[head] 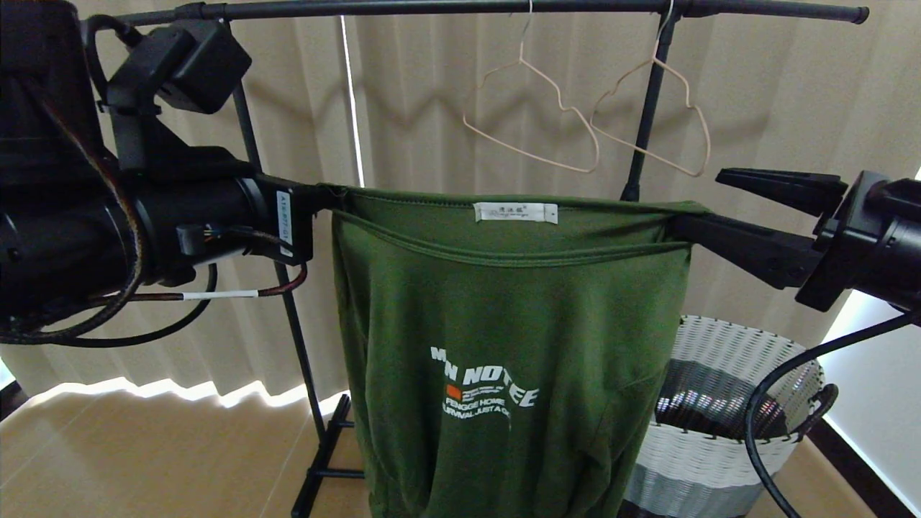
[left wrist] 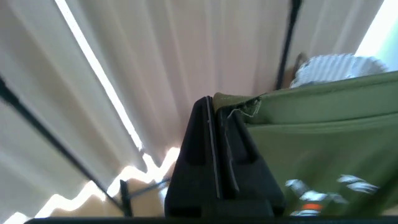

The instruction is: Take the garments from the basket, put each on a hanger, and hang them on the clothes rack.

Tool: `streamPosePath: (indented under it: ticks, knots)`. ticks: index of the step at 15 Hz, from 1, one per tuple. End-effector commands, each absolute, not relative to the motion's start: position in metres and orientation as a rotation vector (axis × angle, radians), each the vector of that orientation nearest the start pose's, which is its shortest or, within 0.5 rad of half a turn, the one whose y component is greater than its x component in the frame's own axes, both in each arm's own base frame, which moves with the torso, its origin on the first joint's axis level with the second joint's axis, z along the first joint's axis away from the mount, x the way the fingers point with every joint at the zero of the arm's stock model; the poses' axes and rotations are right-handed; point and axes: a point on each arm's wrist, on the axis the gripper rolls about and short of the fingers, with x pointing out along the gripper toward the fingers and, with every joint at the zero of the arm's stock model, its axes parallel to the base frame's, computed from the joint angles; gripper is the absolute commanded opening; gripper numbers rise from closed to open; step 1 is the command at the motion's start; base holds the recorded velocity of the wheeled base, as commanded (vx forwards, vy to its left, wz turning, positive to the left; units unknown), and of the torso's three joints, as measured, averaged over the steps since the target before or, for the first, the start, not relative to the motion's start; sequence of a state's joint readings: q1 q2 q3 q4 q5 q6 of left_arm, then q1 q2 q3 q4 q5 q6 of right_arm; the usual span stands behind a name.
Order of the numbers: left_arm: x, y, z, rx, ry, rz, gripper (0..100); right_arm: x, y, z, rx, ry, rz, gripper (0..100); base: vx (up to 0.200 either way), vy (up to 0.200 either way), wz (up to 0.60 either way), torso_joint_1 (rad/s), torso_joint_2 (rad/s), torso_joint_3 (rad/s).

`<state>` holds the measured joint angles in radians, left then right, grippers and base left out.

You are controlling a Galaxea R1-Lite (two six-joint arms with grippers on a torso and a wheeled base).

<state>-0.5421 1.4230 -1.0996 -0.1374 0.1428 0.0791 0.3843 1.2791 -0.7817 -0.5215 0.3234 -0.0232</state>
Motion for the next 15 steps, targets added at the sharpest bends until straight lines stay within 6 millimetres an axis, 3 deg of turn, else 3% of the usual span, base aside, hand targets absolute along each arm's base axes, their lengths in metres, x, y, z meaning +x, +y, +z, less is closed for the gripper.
streamPosePath:
  ticks: [1,4,8,10,12,15]
  knots:
    - [0.216,-0.118,0.290,0.144,0.173,-0.376,0,0.179,0.082,0.277,-0.020,-0.057,0.714,100,0.000,0.000,0.00,0.000,0.00,0.000]
    - [0.225,-0.101,0.273,0.149,0.218,-0.299,0,0.170,0.083,0.272,-0.019,-0.047,0.740,100,0.000,0.000,0.00,0.000,0.00,0.000]
    - [0.237,-0.096,0.263,0.129,0.182,-0.260,0,0.168,0.082,0.268,-0.021,-0.037,0.737,100,0.000,0.000,0.00,0.000,0.00,0.000]
    - [0.228,-0.090,0.269,0.123,0.161,-0.251,0,0.166,0.075,0.257,-0.065,-0.013,0.695,100,0.000,0.000,0.00,0.000,0.00,0.000]
    - [0.209,-0.072,0.279,0.120,0.118,-0.209,0,0.165,0.052,0.245,-0.163,-0.003,0.568,100,0.000,0.000,0.00,0.000,0.00,0.000]
    - [0.187,-0.054,0.258,0.136,0.166,-0.171,0,0.164,0.022,0.237,-0.258,0.015,0.376,100,0.000,0.000,0.00,0.000,0.00,0.000]
